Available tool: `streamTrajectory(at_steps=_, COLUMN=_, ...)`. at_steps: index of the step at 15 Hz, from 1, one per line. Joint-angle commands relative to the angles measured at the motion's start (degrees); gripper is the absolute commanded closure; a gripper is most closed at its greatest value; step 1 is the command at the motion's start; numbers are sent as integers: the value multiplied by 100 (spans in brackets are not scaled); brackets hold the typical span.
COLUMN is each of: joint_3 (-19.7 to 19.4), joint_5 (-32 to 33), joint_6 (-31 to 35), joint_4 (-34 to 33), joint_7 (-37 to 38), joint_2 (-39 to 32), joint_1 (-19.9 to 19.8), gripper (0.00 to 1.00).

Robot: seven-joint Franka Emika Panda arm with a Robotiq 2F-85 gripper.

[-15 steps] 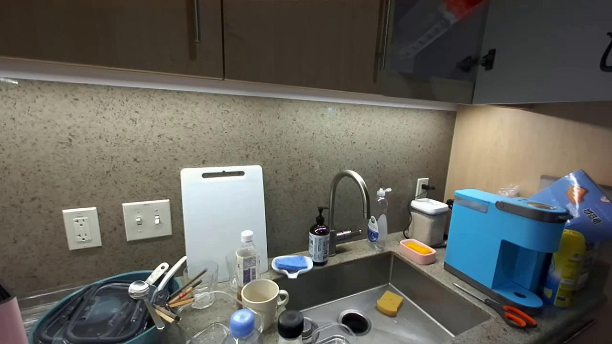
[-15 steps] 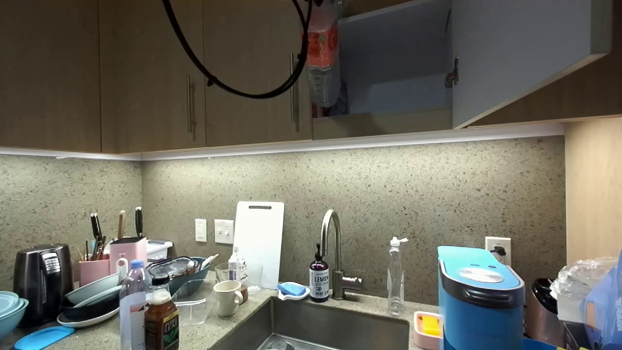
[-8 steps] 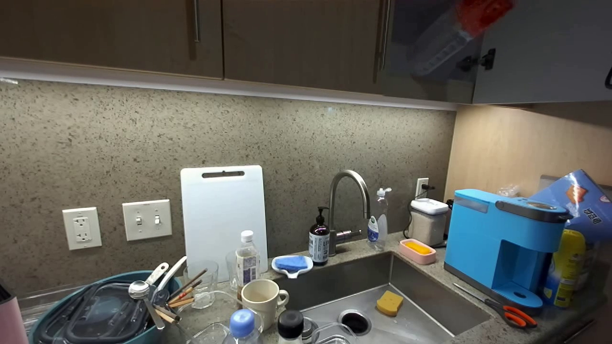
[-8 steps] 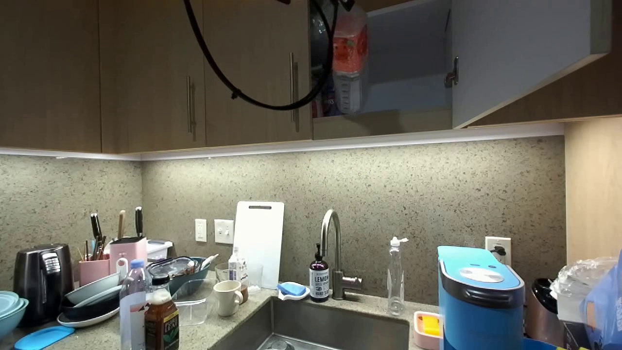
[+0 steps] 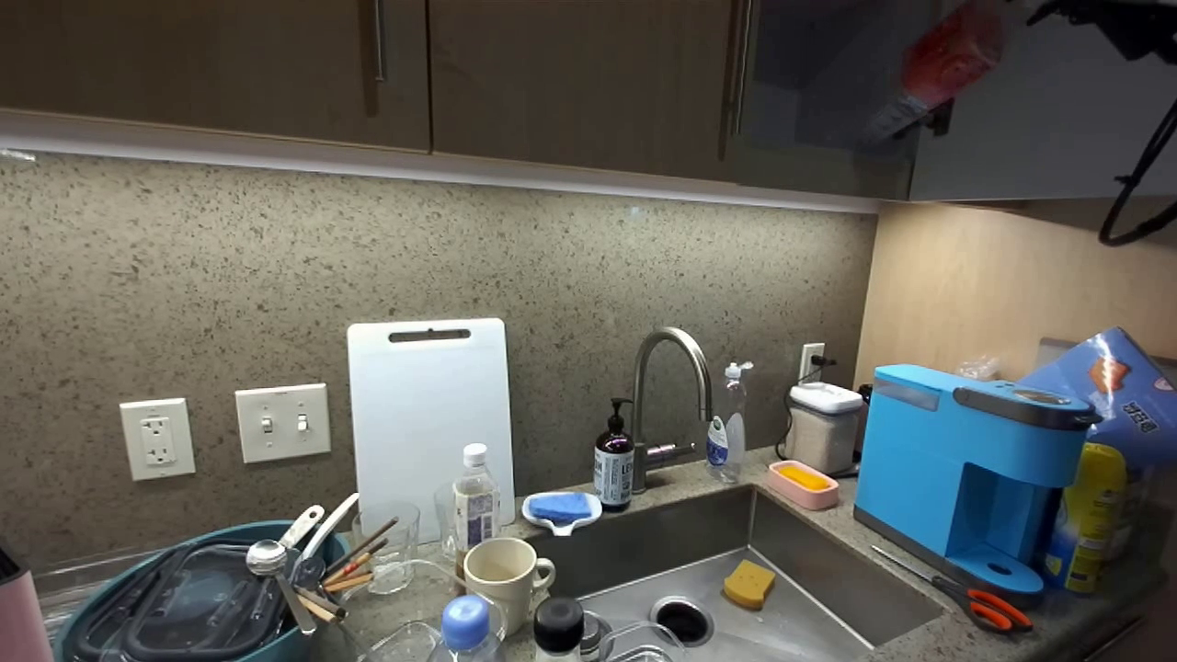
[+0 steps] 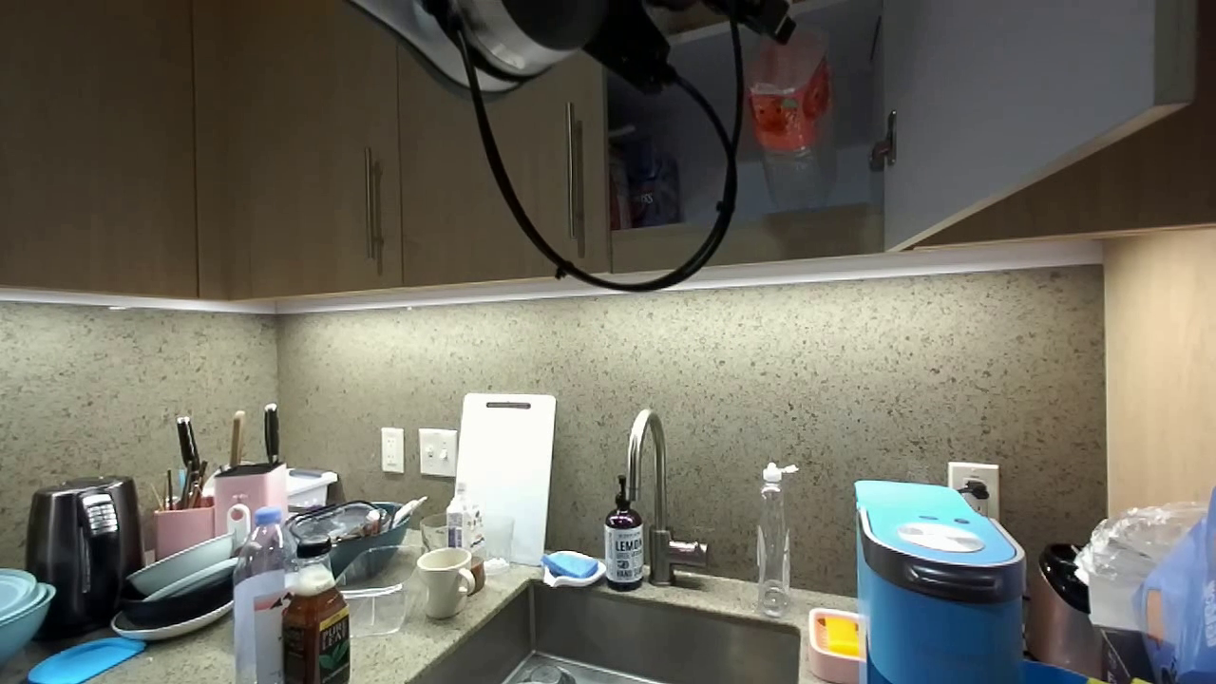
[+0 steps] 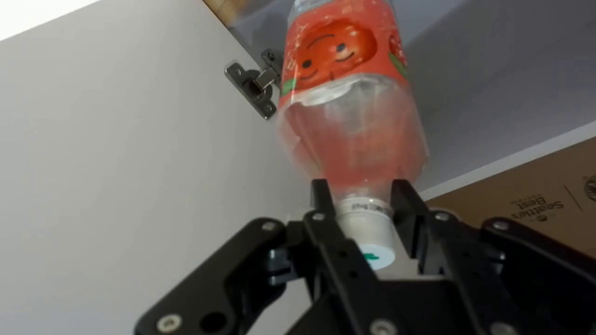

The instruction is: Put the bottle with an orange label on the bottom shelf of the open cabinet

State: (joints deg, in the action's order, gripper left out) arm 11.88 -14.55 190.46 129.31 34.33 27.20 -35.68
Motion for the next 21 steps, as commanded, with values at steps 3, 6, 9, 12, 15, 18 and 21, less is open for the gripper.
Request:
streamTrajectory(at_steps=3, joint_3=273, joint_5=0, joint_6=193, joint_4=1, joint_7=41, joint_2=-312, joint_1=-55, gripper=63)
streamTrajectory(at_steps=6, joint_3=285, joint_5=0, joint_6=199, joint_4=-7, joint_7=42, joint_2=-322, joint_1=-58, gripper=88)
streamTrajectory(at_steps=9, joint_3=523, joint_5=43, joint_6=23, joint_4=-192, joint_7=-10, joint_2=-514, joint_1=-427, gripper=88)
streamTrajectory(at_steps=12, joint_3=1001, joint_5=44, joint_6=32, joint_4=-409, joint_7=20, joint_2=-760, joint_1=-1068, gripper=88)
streamTrajectory(at_steps=15, joint_3=1412, joint_5=75, joint_6=3, joint_4=-705, joint_7=0, joint_2=-1012, joint_1=-1437, gripper=88)
streamTrajectory(at_steps=18, joint_3=1662, joint_5=297, joint_6=-245, joint_4=-837, joint_7=-194, joint_2=-1210, joint_1=-1652, gripper=88)
streamTrajectory(at_steps=21, joint_3=1961, joint_5=667, joint_6=-666, joint_4=-817, joint_7=-289, joint_2=-1271, joint_1=-1968, gripper=88)
